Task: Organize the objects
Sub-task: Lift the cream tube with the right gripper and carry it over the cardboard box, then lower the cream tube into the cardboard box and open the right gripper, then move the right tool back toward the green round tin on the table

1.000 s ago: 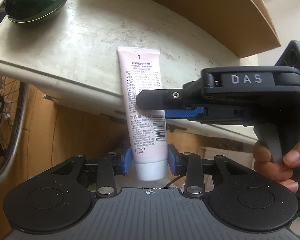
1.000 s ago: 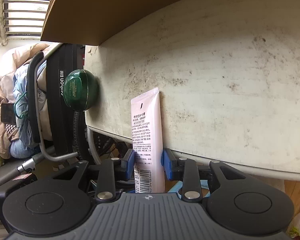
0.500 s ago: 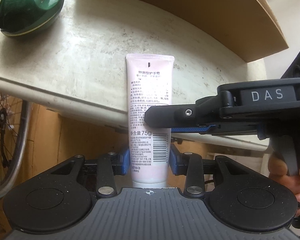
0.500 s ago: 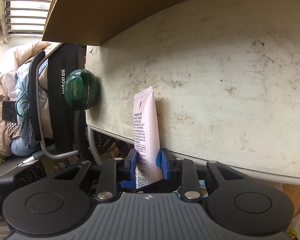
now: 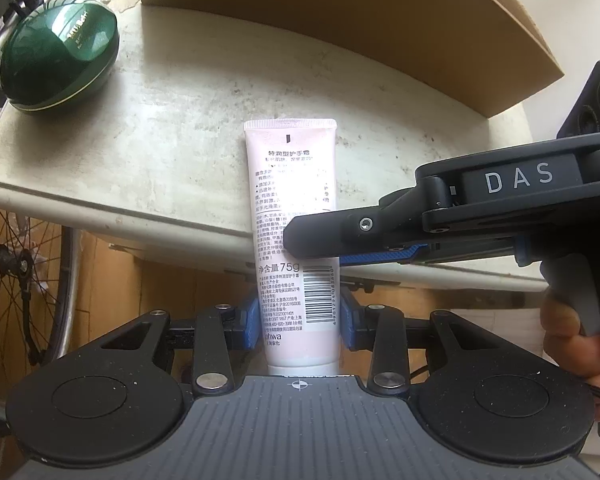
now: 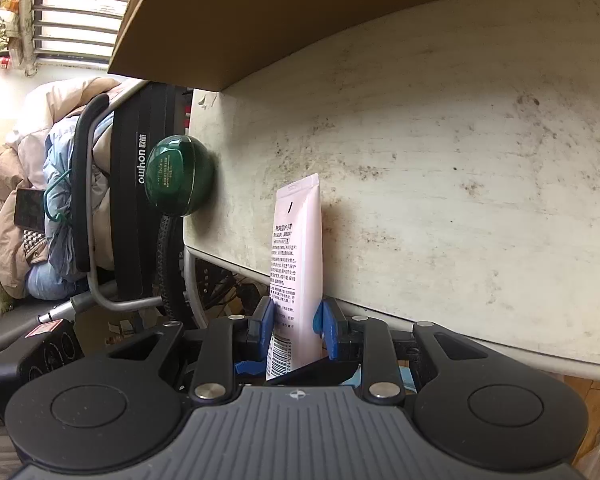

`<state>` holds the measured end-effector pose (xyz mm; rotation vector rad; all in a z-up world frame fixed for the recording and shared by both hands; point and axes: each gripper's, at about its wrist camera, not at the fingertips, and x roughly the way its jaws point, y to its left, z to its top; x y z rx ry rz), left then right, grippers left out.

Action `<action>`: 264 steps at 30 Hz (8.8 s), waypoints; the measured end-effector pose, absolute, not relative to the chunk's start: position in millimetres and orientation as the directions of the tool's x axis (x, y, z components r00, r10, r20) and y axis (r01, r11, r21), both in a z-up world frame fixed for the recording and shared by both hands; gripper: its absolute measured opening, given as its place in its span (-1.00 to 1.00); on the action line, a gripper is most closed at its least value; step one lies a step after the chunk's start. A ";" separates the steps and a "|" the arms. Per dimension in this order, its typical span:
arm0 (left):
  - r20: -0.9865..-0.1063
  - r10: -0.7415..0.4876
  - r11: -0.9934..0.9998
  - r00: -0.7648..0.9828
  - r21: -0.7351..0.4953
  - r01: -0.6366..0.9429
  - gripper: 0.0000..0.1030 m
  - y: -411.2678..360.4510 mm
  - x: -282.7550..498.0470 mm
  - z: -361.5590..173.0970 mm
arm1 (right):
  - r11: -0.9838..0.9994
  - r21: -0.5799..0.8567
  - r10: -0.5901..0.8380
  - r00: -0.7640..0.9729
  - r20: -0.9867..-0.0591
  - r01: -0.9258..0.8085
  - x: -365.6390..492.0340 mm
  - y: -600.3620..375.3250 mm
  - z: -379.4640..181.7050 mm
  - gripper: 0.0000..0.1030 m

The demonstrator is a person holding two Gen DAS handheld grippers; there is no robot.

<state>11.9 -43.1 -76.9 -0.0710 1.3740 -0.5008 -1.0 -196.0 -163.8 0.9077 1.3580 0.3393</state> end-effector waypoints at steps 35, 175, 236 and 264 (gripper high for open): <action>-0.902 -0.373 0.897 0.218 -0.291 0.332 -0.29 -54.8 15.2 5.8 | 0.615 0.759 0.691 0.318 -0.649 0.212 -1.4 -207.6 -87.7 -0.44; -0.957 -0.288 0.929 -0.020 -0.285 0.236 0.30 -147.1 286.5 -33.2 | 0.624 0.637 0.573 0.291 -0.767 0.452 265.1 -340.5 -147.2 0.16; -0.838 -0.314 0.931 0.446 -0.364 -0.029 0.68 46.9 67.0 98.8 | 0.983 0.184 0.116 0.689 -0.716 0.025 63.9 -138.5 152.6 1.00; -0.863 -0.147 0.986 0.484 -0.091 0.137 0.69 53.0 82.7 -64.3 | 0.909 0.403 0.392 0.560 -0.730 -0.111 106.7 -84.0 -71.7 1.00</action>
